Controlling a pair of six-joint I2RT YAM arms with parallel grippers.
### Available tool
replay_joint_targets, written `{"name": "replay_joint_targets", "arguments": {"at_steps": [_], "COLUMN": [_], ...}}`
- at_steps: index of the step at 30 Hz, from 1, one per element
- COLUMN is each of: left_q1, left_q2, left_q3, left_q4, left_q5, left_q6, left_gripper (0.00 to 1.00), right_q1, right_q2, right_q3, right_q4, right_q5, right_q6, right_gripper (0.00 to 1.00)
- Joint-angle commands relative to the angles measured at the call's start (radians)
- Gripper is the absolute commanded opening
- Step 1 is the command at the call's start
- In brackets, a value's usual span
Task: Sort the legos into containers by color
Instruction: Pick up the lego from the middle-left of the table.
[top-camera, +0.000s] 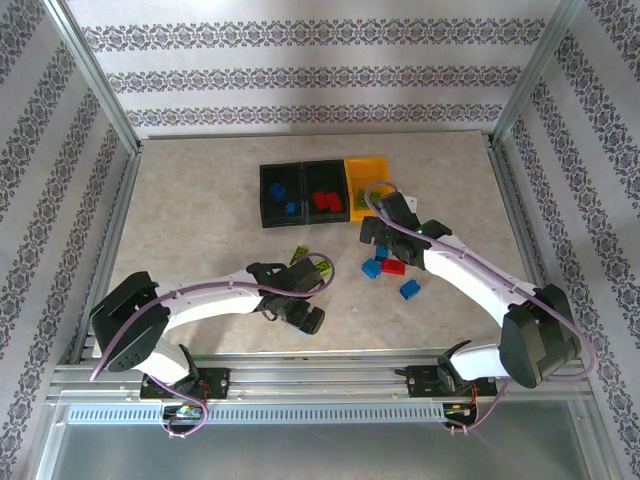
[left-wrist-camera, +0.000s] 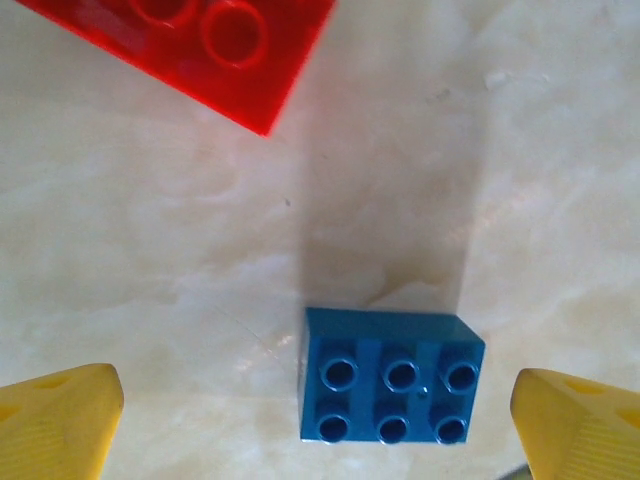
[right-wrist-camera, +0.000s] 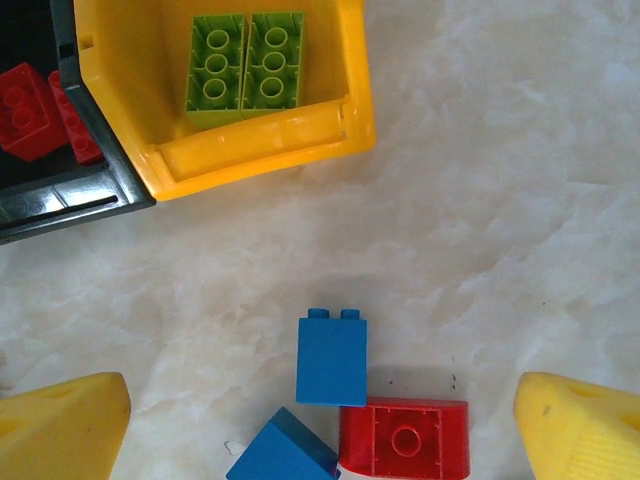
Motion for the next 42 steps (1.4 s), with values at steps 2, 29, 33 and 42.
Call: {"name": "replay_joint_targets", "arguments": {"at_steps": [2,29,33,42], "left_q1": [-0.033,-0.082,-0.082,-0.082], "left_q2": [0.003,0.141,0.136,0.126], "left_q3": [-0.024,0.075,0.067,0.077], "left_q4": [0.002,-0.025,-0.034,-0.041], "left_q5": [0.071,-0.039,-0.039,-0.068], "left_q6": [0.109,0.111,0.108,0.097], "left_gripper": [1.0,0.67,0.57,0.49], "right_q1": [-0.014,-0.013,-0.013,-0.013], "right_q2": [0.0,0.025,0.025,0.018], "right_q3": [0.027,0.035,0.037,0.029], "right_q4": [-0.013,-0.011,-0.01,-0.013], "right_q5": [0.007,0.001,0.004,0.013], "right_q6": [0.02,0.027,0.027,0.028], "right_gripper": [0.98,0.98,0.98,0.98]}}
